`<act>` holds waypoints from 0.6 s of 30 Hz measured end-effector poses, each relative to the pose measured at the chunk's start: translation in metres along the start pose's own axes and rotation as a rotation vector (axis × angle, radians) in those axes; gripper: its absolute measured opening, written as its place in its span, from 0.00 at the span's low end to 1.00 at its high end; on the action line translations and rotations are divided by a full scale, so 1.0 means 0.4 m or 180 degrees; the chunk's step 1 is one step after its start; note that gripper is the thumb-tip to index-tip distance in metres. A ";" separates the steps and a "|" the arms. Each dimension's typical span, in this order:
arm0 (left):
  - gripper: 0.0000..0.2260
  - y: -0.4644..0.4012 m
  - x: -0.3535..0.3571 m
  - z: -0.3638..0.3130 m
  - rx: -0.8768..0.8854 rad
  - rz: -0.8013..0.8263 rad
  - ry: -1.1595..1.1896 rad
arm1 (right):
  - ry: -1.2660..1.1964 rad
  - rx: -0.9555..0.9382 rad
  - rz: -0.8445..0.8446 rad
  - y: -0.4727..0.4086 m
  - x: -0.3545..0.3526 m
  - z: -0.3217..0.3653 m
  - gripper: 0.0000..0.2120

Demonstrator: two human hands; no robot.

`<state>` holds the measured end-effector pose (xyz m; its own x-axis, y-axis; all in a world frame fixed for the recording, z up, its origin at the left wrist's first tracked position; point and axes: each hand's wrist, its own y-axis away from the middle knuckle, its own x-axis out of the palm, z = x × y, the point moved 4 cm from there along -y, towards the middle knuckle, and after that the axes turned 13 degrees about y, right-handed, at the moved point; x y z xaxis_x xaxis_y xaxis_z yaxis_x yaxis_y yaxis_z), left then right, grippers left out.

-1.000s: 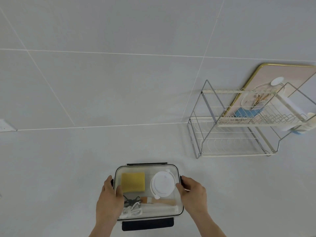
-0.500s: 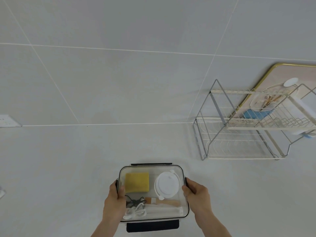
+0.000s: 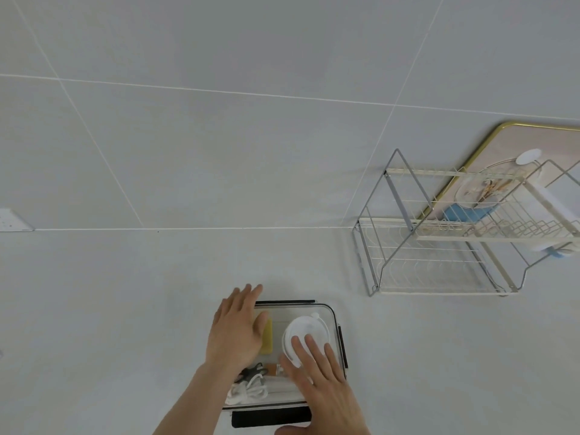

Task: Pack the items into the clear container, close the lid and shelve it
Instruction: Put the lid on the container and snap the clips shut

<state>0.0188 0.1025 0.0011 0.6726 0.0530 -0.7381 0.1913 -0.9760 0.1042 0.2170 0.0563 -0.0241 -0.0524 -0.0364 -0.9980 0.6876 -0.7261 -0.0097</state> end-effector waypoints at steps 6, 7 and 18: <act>0.20 -0.044 0.061 -0.015 0.0210 0.0390 -0.0549 | 0.0196 0.0090 -0.0026 -0.004 0.010 -0.002 0.44; 0.20 -0.044 0.064 -0.014 0.0216 0.0364 -0.0574 | 0.0203 0.0117 -0.0018 -0.005 0.011 -0.001 0.44; 0.16 -0.091 0.076 -0.013 0.0002 0.0663 -0.0667 | 0.0498 0.0036 0.0151 -0.012 0.032 -0.001 0.46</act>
<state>0.0360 0.1406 -0.0218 0.5350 -0.1933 -0.8225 0.0641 -0.9614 0.2677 0.2135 0.0596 -0.0370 0.0940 0.0358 -0.9949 0.6782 -0.7339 0.0376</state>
